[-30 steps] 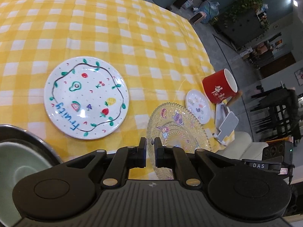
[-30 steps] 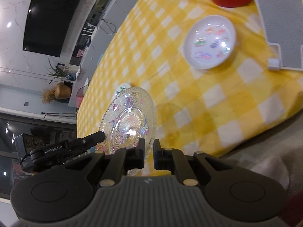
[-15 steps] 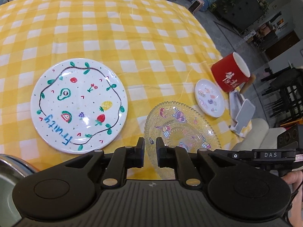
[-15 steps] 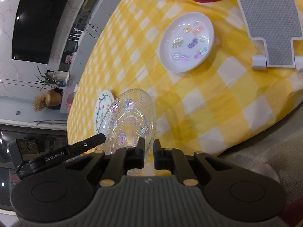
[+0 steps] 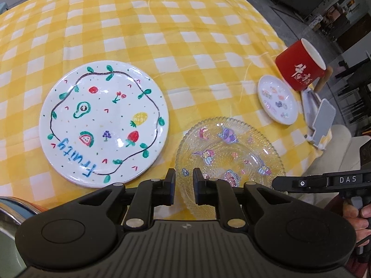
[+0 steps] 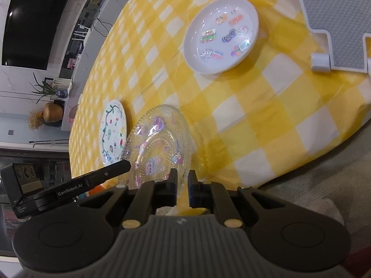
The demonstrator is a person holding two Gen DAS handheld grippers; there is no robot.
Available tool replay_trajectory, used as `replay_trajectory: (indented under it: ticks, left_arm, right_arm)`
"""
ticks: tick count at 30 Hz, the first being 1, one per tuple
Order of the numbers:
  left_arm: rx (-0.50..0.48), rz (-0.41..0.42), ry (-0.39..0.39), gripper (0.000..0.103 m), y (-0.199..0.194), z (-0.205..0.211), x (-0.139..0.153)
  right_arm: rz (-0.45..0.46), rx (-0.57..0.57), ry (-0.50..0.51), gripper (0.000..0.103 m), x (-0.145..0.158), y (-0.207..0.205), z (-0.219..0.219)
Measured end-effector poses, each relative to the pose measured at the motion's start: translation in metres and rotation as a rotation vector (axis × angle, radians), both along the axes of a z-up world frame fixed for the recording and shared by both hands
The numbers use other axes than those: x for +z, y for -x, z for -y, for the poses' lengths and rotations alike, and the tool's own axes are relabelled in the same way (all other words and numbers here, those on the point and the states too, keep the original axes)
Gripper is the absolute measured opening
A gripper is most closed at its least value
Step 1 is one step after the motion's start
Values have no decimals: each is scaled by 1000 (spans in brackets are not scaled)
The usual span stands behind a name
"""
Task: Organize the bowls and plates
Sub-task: 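Lower the glass plate flat beside the Fruity plate and open both grippers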
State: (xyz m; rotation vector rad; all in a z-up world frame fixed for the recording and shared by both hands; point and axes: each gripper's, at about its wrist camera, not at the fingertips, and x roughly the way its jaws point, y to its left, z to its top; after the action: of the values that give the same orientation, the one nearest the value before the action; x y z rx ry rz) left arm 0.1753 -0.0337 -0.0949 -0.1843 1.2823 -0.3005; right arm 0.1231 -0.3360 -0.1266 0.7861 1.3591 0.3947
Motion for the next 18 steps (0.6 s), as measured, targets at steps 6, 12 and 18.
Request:
replay_trajectory:
  ticks: [6, 12, 18]
  left_arm:
    - [-29, -1, -47, 18, 2, 4, -6]
    - [-34, 1, -45, 18, 0, 2, -6]
    - [-56, 30, -81, 19, 3, 7, -5]
  right_arm:
    - [-19, 4, 26, 7, -2, -1, -14]
    - [-2, 21, 53, 7, 2, 0, -20]
    - [38, 63, 102, 10, 4, 2, -33]
